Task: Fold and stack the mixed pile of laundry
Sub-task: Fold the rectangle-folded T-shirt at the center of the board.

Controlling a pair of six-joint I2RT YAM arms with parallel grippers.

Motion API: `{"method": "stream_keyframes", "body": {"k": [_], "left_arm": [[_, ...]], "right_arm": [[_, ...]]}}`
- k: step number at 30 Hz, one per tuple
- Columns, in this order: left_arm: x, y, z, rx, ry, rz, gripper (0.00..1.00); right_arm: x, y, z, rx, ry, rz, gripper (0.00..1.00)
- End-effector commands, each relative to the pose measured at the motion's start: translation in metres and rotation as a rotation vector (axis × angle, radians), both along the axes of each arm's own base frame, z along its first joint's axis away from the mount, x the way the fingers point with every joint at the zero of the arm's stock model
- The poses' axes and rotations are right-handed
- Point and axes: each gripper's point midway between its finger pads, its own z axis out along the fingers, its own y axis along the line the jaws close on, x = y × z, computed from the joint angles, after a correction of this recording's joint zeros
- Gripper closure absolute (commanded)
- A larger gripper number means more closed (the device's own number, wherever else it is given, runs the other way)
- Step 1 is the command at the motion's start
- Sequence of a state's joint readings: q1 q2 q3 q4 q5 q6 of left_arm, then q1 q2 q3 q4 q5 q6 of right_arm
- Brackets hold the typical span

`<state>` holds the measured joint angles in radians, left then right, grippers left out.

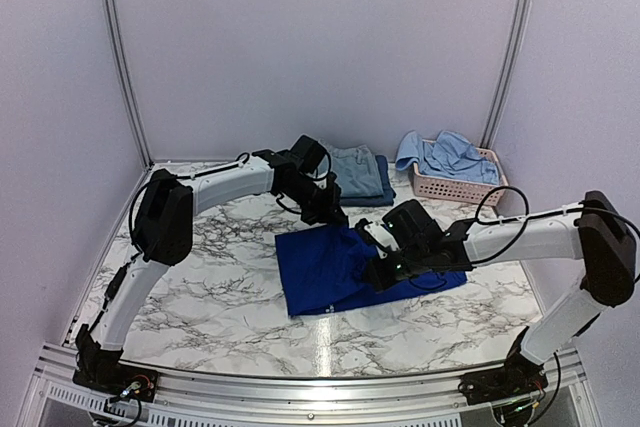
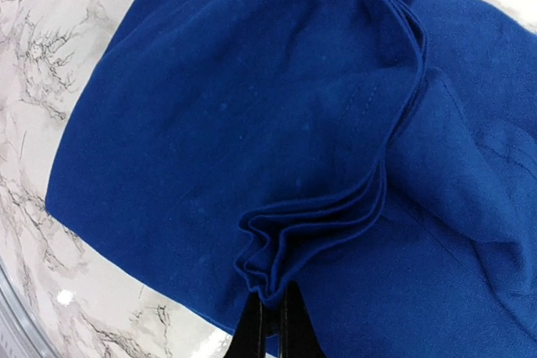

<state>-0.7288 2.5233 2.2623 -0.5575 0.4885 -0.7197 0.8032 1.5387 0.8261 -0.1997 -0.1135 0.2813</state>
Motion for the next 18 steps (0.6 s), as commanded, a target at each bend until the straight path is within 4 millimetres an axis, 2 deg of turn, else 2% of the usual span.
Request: {"method": "stream_keyframes", "body": {"k": [1,7,11,13,18], "left_arm": [[-0.001,-0.012,-0.010,-0.003,0.006,-0.009,1.00],[-0.002,-0.020,-0.018,-0.009,0.014,-0.009,1.00],[-0.005,-0.030,-0.001,-0.033,-0.024,-0.022,1.00],[-0.004,-0.032,0.000,-0.039,-0.024,-0.014,1.00],[-0.007,-0.024,-0.026,0.017,-0.003,0.003,0.99]], "right_arm": [[0.001,-0.009,-0.004,-0.007,0.002,-0.003,1.00],[-0.002,-0.014,-0.006,-0.011,0.008,-0.002,1.00],[-0.003,-0.013,0.003,0.006,0.008,0.002,1.00],[-0.004,-0.013,0.007,0.011,0.011,-0.002,1.00],[-0.016,-0.025,-0.010,-0.034,0.068,-0.020,1.00]]}}
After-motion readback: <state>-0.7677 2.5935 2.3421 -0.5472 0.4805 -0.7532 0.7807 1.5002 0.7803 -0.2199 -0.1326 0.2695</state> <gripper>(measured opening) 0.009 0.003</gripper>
